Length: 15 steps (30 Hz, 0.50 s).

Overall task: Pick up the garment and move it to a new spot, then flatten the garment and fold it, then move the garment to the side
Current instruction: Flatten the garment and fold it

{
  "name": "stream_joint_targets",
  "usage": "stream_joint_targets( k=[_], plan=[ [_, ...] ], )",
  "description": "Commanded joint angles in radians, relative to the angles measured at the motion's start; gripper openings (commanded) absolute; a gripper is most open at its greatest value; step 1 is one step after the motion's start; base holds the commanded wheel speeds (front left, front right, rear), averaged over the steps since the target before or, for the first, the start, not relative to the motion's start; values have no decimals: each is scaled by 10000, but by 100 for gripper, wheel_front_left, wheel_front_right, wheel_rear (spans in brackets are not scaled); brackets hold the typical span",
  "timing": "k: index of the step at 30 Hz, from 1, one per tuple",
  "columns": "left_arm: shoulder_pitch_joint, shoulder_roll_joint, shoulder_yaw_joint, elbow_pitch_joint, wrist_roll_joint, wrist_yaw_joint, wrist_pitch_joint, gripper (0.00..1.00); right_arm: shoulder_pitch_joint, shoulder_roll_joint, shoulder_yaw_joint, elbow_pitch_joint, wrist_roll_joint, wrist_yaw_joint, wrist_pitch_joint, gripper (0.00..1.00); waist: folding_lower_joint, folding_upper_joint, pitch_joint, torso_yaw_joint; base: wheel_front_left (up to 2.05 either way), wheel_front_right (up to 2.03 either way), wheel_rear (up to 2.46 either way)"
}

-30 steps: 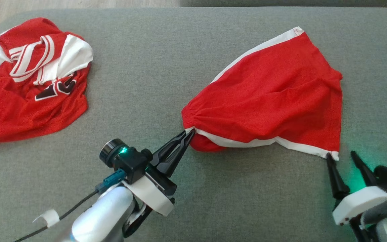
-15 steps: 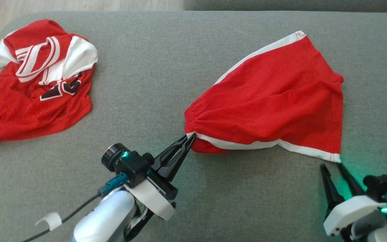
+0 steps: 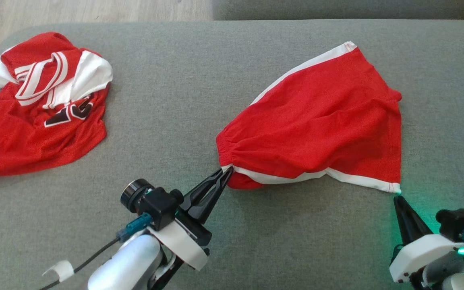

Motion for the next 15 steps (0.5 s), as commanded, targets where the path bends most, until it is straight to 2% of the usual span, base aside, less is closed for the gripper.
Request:
stream_joint_targets(
  k=[1,2,3,4,8,10,11,13,14,15],
  plan=[
    [-296,180,364,-274,-18,18,-97,0,-307,-243,154,-159,-121,65,-25,33,0,0,49,21,0,0,0],
    [-313,179,360,-285,-12,18,-97,0,-384,-253,168,-79,-141,65,-6,54,0,0,69,34,0,0,0],
    [-324,181,355,-293,-5,18,-97,0,-469,-258,187,0,-150,65,2,89,0,0,86,47,0,0,0],
    [-329,188,347,-299,0,18,-97,0,-555,-263,207,79,-156,65,-6,96,0,0,103,60,0,0,0],
    [-347,210,283,-297,0,18,-97,0,-845,-295,270,423,-176,65,-79,95,0,0,149,128,0,0,0],
    [-363,217,247,-287,-16,18,-97,0,-940,-301,302,611,-159,65,-90,90,0,0,154,166,0,0,0],
    [-373,220,235,-283,-27,18,-97,0,-979,-304,319,694,-154,65,-99,85,0,0,158,184,0,0,0],
    [-396,227,232,-281,-49,18,-97,0,-1041,-308,344,816,-153,65,-141,45,0,0,165,210,0,0,0],
    [-405,231,236,-279,-57,17,-97,0,-1064,-307,358,859,-153,65,-172,29,0,0,165,220,0,0,0],
    [-410,236,243,-277,-64,17,-97,0,-1083,-306,366,892,-154,65,-217,6,0,0,161,225,0,0,0]
  ],
)
